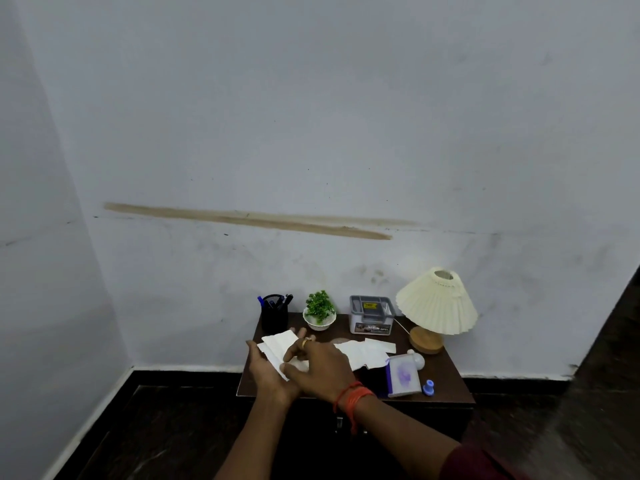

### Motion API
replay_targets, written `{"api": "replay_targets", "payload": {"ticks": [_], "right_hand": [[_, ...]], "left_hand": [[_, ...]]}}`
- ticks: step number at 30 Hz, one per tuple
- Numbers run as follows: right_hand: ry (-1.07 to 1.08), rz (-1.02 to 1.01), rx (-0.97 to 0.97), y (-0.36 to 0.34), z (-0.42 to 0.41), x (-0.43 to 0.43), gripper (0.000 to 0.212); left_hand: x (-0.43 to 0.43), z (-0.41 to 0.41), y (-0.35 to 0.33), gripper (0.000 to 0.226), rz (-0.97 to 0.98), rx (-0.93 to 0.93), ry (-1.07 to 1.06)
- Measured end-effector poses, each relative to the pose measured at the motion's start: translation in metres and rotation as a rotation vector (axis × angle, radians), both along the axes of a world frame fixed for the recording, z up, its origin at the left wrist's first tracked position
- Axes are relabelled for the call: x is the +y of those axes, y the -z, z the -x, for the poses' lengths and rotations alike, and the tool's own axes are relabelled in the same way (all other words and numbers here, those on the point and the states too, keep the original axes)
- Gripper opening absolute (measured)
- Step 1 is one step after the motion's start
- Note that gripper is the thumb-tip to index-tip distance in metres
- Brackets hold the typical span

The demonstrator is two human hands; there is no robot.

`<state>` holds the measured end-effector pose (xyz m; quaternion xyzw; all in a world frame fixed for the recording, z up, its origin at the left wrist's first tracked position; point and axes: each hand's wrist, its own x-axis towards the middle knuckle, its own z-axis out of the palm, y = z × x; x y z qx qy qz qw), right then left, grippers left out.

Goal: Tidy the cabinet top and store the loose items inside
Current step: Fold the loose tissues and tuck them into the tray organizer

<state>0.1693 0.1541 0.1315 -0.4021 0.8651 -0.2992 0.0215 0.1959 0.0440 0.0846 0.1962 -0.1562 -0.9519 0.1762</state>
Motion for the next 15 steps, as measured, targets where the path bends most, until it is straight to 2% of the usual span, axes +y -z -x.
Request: {"api": "replay_targets", "payload": {"ticks": [4,7,11,12,13,15], "right_hand": [[0.076,0.068,0.072,0.000,0.000,0.003,0.039],[0.027,0.108,0.110,0.000,0.006,0.003,0.037],[-0.117,-0.060,0.294,0.008,0.004,0.000,0.067],[-0.140,-0.099,0.338,0.011,0.002,-0.001,0.074],[-0.155,-0.120,0.350,0.012,-0.002,-0.001,0.078],[-0.161,-0.125,0.308,0.014,-0.009,-0.002,0.081]], "left_hand": [[0.003,-0.005,0.000,0.098,-0.001,0.094,0.007],[0.004,-0.010,0.000,0.094,0.047,0.069,0.008],[0.010,-0.009,-0.002,0.085,0.161,0.057,0.021],[0.016,-0.011,-0.006,0.089,0.248,0.119,0.042],[0.022,-0.014,-0.018,0.096,0.340,0.256,0.059],[0.029,-0.019,-0.029,0.110,0.412,0.710,0.064]]}}
